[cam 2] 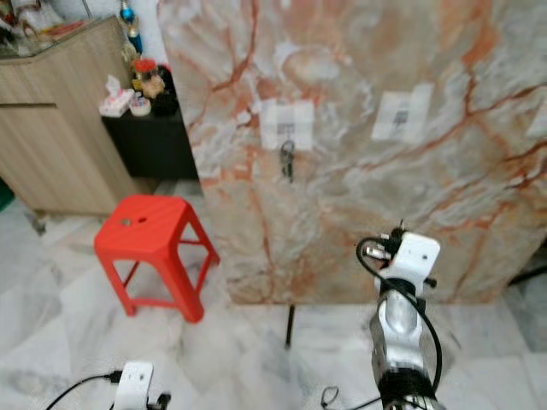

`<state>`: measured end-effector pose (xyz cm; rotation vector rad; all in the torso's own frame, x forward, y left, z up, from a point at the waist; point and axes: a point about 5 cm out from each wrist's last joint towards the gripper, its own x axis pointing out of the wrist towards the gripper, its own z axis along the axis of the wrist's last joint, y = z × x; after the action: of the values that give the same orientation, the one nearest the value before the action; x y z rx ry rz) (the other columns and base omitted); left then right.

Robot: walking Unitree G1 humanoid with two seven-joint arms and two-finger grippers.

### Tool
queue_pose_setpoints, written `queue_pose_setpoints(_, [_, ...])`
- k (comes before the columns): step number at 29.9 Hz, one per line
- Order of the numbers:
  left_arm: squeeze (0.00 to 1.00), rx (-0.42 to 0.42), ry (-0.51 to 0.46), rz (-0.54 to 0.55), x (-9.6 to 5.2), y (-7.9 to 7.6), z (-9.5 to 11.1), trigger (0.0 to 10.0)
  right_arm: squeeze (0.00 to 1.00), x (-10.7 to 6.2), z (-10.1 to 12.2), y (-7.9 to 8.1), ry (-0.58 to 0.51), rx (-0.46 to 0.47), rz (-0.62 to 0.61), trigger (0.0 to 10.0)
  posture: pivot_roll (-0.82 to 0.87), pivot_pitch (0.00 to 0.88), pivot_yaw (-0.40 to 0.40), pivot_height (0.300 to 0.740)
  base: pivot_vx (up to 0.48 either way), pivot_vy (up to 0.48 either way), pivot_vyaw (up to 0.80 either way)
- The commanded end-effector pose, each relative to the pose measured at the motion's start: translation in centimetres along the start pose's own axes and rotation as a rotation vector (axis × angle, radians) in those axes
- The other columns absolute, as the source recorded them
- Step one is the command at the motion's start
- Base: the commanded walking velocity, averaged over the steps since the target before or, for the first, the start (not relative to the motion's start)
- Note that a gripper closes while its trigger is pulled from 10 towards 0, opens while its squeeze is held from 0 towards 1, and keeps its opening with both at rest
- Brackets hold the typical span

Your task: Hang keys on a hook

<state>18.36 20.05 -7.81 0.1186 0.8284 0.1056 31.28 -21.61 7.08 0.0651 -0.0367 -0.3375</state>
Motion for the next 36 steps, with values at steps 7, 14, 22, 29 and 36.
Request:
queue_pose_setpoints(7, [0.0,-0.03,-0.016,0.022,0.0,1.0,0.2,10.0,0.0,0.5,1.8,1.0,-0.075,0.018,0.014,10.0,-0.05,0.0,0.024,0.74,0.0,0.0,0.0])
queue_pose_setpoints(14, [0.0,-0.034,-0.022,0.016,0.1,0.9,0.4,10.0,0.0,0.6,2.2,1.3,-0.087,0.021,0.017,10.0,-0.05,0.0,0.023,0.74,0.079,0.0,0.0])
queue_pose_setpoints(22, [0.0,-0.035,-0.021,0.011,0.0,0.7,0.3,10.0,0.0,0.9,2.6,1.4,-0.096,0.021,0.018,10.0,-0.05,0.0,0.019,0.74,0.31,0.0,0.0])
queue_pose_setpoints(29, [0.0,-0.034,-0.02,0.006,0.0,0.7,0.3,10.0,0.0,1.0,2.7,1.6,-0.093,0.026,0.026,10.0,-0.05,0.0,0.02,0.74,0.361,0.0,0.0])
queue_pose_setpoints(36, [0.0,-0.03,-0.022,-0.002,0.1,0.5,0.3,10.0,0.0,0.9,2.7,1.5,-0.094,0.029,0.009,10.0,-0.05,0.0,0.019,0.74,0.335,0.0,0.0])
